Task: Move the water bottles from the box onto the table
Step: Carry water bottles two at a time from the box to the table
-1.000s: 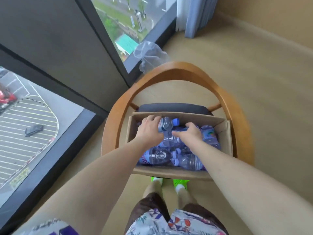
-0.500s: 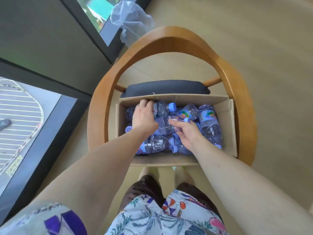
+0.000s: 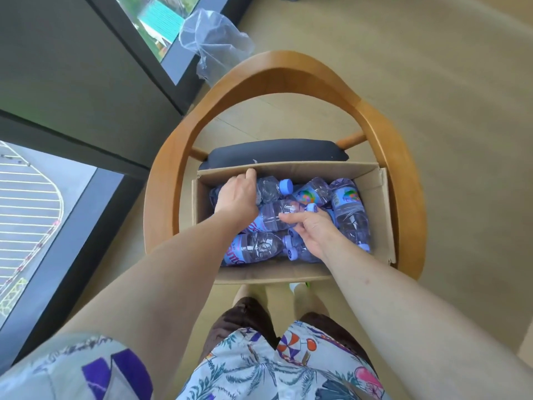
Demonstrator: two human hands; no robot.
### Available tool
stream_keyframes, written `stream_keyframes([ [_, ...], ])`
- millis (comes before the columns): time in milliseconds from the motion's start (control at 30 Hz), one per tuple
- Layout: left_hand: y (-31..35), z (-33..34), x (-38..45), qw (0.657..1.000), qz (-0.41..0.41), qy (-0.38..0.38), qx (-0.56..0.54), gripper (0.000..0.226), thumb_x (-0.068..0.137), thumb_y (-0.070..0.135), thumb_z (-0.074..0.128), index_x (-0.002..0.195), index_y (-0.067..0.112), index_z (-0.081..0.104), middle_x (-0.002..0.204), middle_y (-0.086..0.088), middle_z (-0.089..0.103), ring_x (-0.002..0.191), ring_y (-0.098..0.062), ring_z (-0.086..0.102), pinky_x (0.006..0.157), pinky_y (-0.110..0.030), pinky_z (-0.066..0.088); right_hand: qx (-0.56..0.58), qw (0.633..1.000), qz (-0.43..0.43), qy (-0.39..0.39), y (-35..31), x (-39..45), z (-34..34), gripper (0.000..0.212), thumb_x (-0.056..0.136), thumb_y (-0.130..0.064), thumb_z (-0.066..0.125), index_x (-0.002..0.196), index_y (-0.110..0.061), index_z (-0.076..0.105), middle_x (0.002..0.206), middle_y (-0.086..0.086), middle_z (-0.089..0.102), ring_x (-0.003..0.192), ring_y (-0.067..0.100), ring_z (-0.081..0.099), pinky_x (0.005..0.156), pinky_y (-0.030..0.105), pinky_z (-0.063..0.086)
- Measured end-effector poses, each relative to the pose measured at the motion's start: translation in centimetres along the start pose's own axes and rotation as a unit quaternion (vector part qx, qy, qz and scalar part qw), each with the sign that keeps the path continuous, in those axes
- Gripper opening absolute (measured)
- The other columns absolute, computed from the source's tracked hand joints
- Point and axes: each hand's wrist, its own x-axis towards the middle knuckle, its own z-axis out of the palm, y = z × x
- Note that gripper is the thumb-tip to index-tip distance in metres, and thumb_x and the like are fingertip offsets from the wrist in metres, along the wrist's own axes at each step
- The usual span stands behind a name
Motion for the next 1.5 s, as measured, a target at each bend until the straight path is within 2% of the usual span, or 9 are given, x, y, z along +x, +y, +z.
stream_keyframes([
  [167,-0.4,0.1,-0.2,0.998,0.047,0.002,0.043,0.065,0.08,0.019,0.079,0.139,0.016,0.052,0.117,-0.011,0.062,0.113,-0.033,0.058,0.095,-0.041,0.051,-0.013,0.999,0.002,0.037,0.5,-0.2,0.0,0.062,0.068,0.011,0.086,0.122,-0.006,0.062,0.125,0.009,0.071,0.112,0.023,0.07,0.106,0.038,0.051],
  [333,-1.2,-1.3,-0.9,0.999,0.035,0.028,-0.003,0.068,0.073,0.021,0.083,0.134,0.016,0.056,0.114,-0.011,0.063,0.108,-0.034,0.061,0.089,-0.04,0.051,-0.123,0.989,-0.064,0.052,-0.6,-1.4,1.5,0.046,0.06,-0.001,0.096,0.096,-0.011,0.068,0.084,-0.003,0.08,0.078,0.013,0.077,0.066,0.023,0.059],
  [467,-2.5,-3.0,-1.7,0.997,0.006,0.041,-0.067,0.08,0.063,0.022,0.088,0.136,0.023,0.056,0.111,-0.01,0.056,0.11,-0.032,0.055,0.081,-0.035,0.041,-0.202,0.967,-0.144,0.055,-1.9,-3.0,3.5,0.048,0.054,-0.012,0.1,0.09,-0.006,0.069,0.088,0.011,0.078,0.078,0.016,0.07,0.074,0.032,0.057],
  [600,-2.7,-5.4,-2.5,0.993,-0.035,0.058,-0.093,0.085,0.059,0.03,0.09,0.137,0.026,0.057,0.104,0.001,0.043,0.103,-0.025,0.051,0.075,-0.031,0.038,-0.208,0.956,-0.205,0.032,-4.6,-5.0,5.2,0.04,0.056,-0.04,0.097,0.08,-0.016,0.077,0.082,-0.003,0.076,0.075,0.01,0.067,0.074,0.028,0.051],
  [767,-0.3,-9.5,-4.6,0.959,-0.074,0.135,-0.236,0.062,0.054,0.025,0.09,0.104,0.019,0.053,0.097,0.003,0.053,0.093,-0.024,0.056,0.067,-0.024,0.035,-0.189,0.956,-0.226,0.001,-8.9,-7.9,7.7,0.047,0.066,-0.066,0.083,0.073,-0.02,0.075,0.075,-0.009,0.072,0.075,0.013,0.065,0.077,0.033,0.05],
  [933,2.9,-14.8,-8.0,0.888,-0.126,0.214,-0.388,0.056,0.045,0.035,0.084,0.096,0.03,0.061,0.082,0.017,0.066,0.076,-0.001,0.062,0.063,-0.018,0.046,-0.238,0.925,-0.282,-0.088,-12.5,-12.2,10.1,0.062,0.055,-0.077,0.077,0.078,-0.019,0.072,0.082,0.002,0.076,0.08,0.023,0.072,0.085,0.042,0.058],
  [1067,3.7,-17.8,-11.7,0.806,-0.158,0.299,-0.486,0.05,0.043,0.035,0.086,0.089,0.035,0.066,0.074,0.02,0.072,0.066,0.001,0.067,0.057,-0.015,0.052,-0.258,0.893,-0.33,-0.163,-14.5,-15.5,10.7,0.05,0.057,-0.066,0.082,0.068,-0.02,0.068,0.067,-0.002,0.069,0.063,0.015,0.064,0.066,0.033,0.054],
  [1267,2.5,-18.7,-20.5,0.649,-0.221,0.396,-0.61,0.046,0.051,0.017,0.079,0.095,0.015,0.068,0.077,-0.003,0.07,0.069,-0.023,0.067,0.067,-0.038,0.059,-0.33,0.856,-0.325,-0.23,-12.3,-20.0,13.0,0.038,0.052,-0.051,0.084,0.057,-0.017,0.068,0.058,0.001,0.069,0.056,0.019,0.067,0.052,0.029,0.056],
  [1500,0.4,-17.7,-34.6,0.545,-0.269,0.484,-0.629,0.041,0.05,0.009,0.082,0.088,0.017,0.069,0.072,-0.005,0.07,0.065,-0.029,0.068,0.062,-0.047,0.062,-0.427,0.774,-0.307,-0.353,-3.5,-28.0,17.5,0.024,0.068,-0.025,0.081,0.054,-0.012,0.067,0.053,0.003,0.063,0.046,0.021,0.062,0.045,0.025,0.05],
])
